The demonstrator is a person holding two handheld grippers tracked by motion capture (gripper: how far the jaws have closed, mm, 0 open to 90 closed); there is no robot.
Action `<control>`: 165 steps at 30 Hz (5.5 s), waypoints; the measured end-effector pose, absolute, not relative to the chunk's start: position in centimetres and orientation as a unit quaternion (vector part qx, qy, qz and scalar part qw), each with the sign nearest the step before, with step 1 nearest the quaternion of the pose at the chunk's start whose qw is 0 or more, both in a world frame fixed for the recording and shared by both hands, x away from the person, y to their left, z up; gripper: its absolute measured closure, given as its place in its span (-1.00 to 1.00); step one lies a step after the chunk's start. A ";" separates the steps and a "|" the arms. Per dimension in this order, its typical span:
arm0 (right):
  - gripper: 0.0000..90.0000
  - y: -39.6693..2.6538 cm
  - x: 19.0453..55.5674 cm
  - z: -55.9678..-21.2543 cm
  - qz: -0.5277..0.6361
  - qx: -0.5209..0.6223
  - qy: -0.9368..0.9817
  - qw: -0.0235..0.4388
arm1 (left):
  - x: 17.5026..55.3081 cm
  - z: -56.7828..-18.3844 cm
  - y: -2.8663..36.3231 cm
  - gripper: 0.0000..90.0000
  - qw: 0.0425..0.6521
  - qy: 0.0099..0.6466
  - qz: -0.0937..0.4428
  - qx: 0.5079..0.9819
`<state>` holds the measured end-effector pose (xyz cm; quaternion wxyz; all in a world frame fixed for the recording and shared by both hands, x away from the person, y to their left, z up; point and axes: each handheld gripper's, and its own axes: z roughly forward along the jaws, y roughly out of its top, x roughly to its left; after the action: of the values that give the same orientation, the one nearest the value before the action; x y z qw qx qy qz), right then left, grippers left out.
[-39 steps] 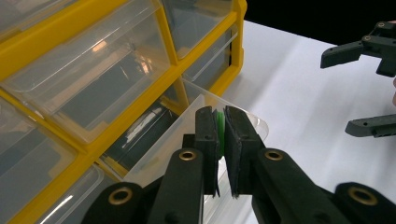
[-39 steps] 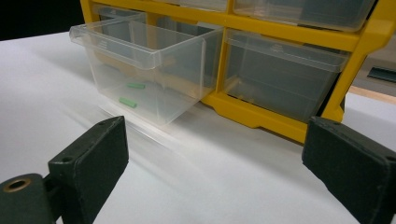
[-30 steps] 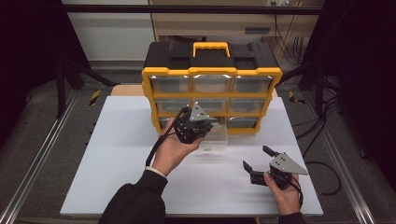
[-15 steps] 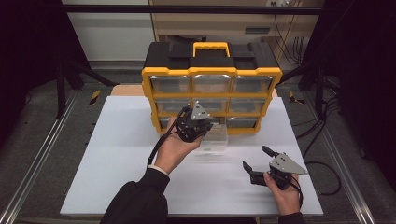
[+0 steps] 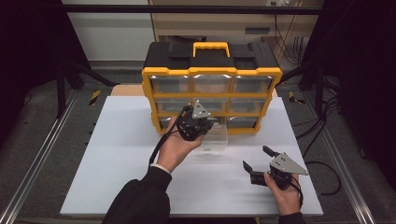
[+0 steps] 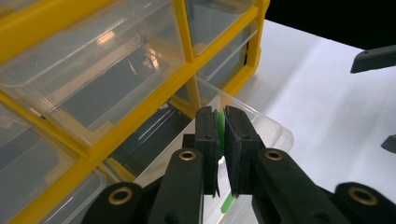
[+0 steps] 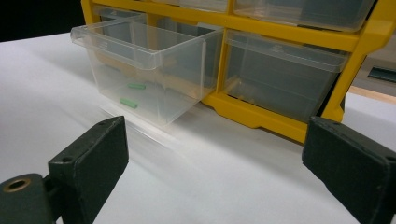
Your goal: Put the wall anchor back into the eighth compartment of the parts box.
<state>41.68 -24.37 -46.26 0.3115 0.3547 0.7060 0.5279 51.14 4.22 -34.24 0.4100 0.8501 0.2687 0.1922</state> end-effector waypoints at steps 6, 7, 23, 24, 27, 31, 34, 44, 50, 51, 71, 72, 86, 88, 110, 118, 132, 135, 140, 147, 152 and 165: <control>-0.84 -24.4 41.7 -46.3 0.528 0.353 0.707 0.312 | 51.5 -34.7 3.8 0.86 0.404 0.270 0.192 0.853; -0.84 -24.4 41.7 -46.3 0.528 0.354 0.706 0.312 | 51.6 -34.8 3.7 0.86 0.397 0.268 0.193 0.856; -0.84 -24.4 41.6 -46.2 0.529 0.354 0.706 0.311 | 51.9 -35.6 3.3 0.86 0.391 0.268 0.190 0.860; -0.84 -24.4 41.6 -46.2 0.528 0.353 0.707 0.311 | 51.8 -35.6 3.1 0.86 0.386 0.264 0.193 0.862; -0.84 -24.4 41.6 -46.2 0.529 0.353 0.707 0.310 | 51.7 -35.8 2.9 0.86 0.372 0.257 0.194 0.871; -0.84 -24.3 41.7 -46.3 0.529 0.351 0.707 0.311 | 51.8 -36.0 2.8 0.86 0.377 0.263 0.188 0.868; -0.84 -24.3 41.6 -46.3 0.527 0.354 0.708 0.308 | 51.9 -36.2 2.9 0.86 0.371 0.255 0.185 0.874; -0.84 -24.3 41.6 -46.3 0.526 0.351 0.710 0.311 | 50.7 -34.9 4.2 0.45 0.405 0.254 0.210 0.853; -0.84 -24.2 41.7 -46.3 0.523 0.351 0.713 0.309 | 49.0 -34.5 5.7 0.24 0.426 0.258 0.224 0.837; -0.84 -24.1 41.7 -46.4 0.523 0.350 0.713 0.309 | 48.8 -34.6 5.9 0.20 0.426 0.261 0.225 0.836; -0.85 -24.0 41.8 -46.3 0.519 0.348 0.715 0.314 | 44.6 -36.5 12.0 -0.64 0.445 0.291 0.249 0.809; -0.85 -24.0 41.7 -46.3 0.519 0.348 0.715 0.313 | 44.5 -36.6 12.4 -0.66 0.445 0.294 0.251 0.808; -0.85 -24.0 41.7 -46.4 0.516 0.350 0.716 0.314 | 44.4 -36.3 15.7 -0.79 0.476 0.307 0.249 0.785; -0.85 -24.0 41.7 -46.5 0.519 0.351 0.715 0.311 | 44.4 -36.4 15.8 -0.81 0.483 0.303 0.247 0.784; -0.87 -23.3 41.4 -46.4 0.517 0.342 0.723 0.307 | 42.0 -40.3 21.9 -0.88 0.529 0.316 0.264 0.742; -0.88 -23.2 41.3 -46.3 0.518 0.336 0.723 0.309 | 42.0 -41.4 23.0 -0.88 0.544 0.320 0.270 0.727; -0.91 -23.1 41.2 -46.1 0.522 0.334 0.722 0.307 | 41.6 -42.7 24.5 -0.89 0.562 0.310 0.292 0.709; -0.91 -22.9 41.2 -46.1 0.526 0.330 0.722 0.304 | 41.5 -42.8 24.8 -0.89 0.568 0.308 0.298 0.703; -0.89 -22.7 41.1 -46.0 0.529 0.330 0.721 0.302 | 41.4 -43.1 25.3 -0.90 0.580 0.307 0.306 0.690; -0.84 -21.8 41.0 -45.8 0.531 0.320 0.727 0.295 | 41.4 -43.7 25.5 -0.91 0.587 0.311 0.308 0.681; -0.83 -21.3 41.0 -45.8 0.532 0.317 0.730 0.289 | 40.9 -43.6 25.4 -0.91 0.589 0.306 0.310 0.681; -0.69 -19.8 41.3 -46.3 0.518 0.311 0.750 0.269 | 40.0 -43.5 25.9 -0.92 0.594 0.309 0.310 0.675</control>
<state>41.27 -19.84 -46.27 0.2693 0.3108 0.7498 0.5183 40.04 25.92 -43.52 0.5942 0.6748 0.3086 0.3103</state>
